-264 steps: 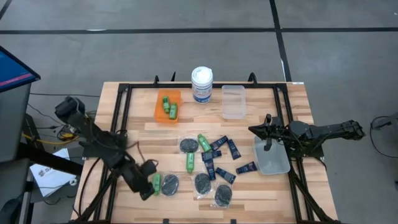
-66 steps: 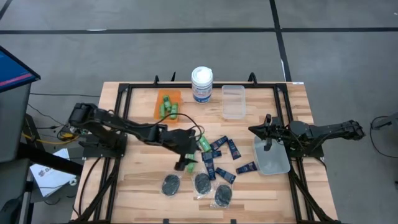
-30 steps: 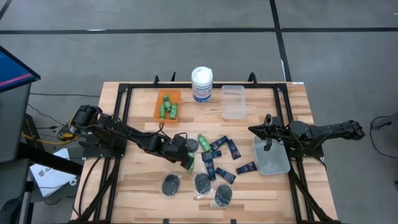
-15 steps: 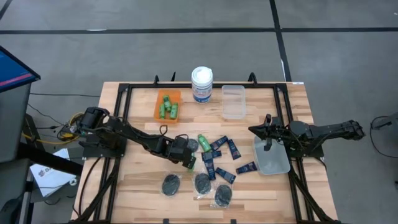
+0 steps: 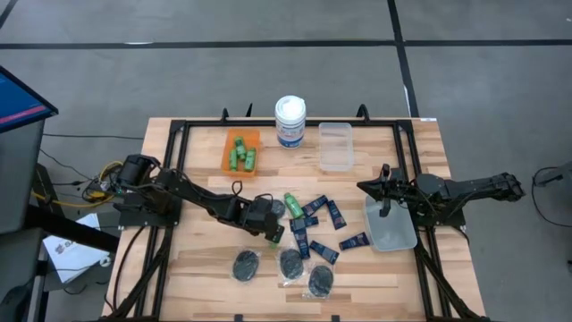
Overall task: Pick & Place Travel size toiletries
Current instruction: Put the green shampoo into the orange bin
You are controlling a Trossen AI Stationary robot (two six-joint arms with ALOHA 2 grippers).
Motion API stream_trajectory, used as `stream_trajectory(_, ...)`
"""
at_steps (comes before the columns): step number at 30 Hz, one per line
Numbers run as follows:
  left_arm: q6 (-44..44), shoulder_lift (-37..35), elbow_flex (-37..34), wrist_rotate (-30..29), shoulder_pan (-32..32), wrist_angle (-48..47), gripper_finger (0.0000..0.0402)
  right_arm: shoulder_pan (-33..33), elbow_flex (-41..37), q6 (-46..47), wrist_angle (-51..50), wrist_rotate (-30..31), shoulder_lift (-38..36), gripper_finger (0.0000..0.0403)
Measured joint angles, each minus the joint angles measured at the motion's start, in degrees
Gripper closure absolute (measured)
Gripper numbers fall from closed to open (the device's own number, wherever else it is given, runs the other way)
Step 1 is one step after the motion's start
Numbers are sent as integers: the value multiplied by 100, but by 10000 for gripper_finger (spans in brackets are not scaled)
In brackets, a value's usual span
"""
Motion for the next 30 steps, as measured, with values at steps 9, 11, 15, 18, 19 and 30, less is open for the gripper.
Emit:
stream_trajectory(9,-5,-28,2,12,26,254,160,-1,1,0,0,0,0,403)
stream_trajectory(11,2,-61,0,88,39,260,160,-1,0,1,0,0,-1,403)
stream_trajectory(15,-21,-70,2,98,41,372,160,-1,0,-1,1,0,-1,403)
stream_trajectory(18,-190,-70,2,337,79,381,160,1,1,1,1,0,-1,403)
stream_trajectory(19,-196,-70,2,459,91,381,160,1,0,0,1,0,0,403)
stream_trajectory(30,-231,-70,11,1578,227,473,105,0,1,1,2,0,0,403)
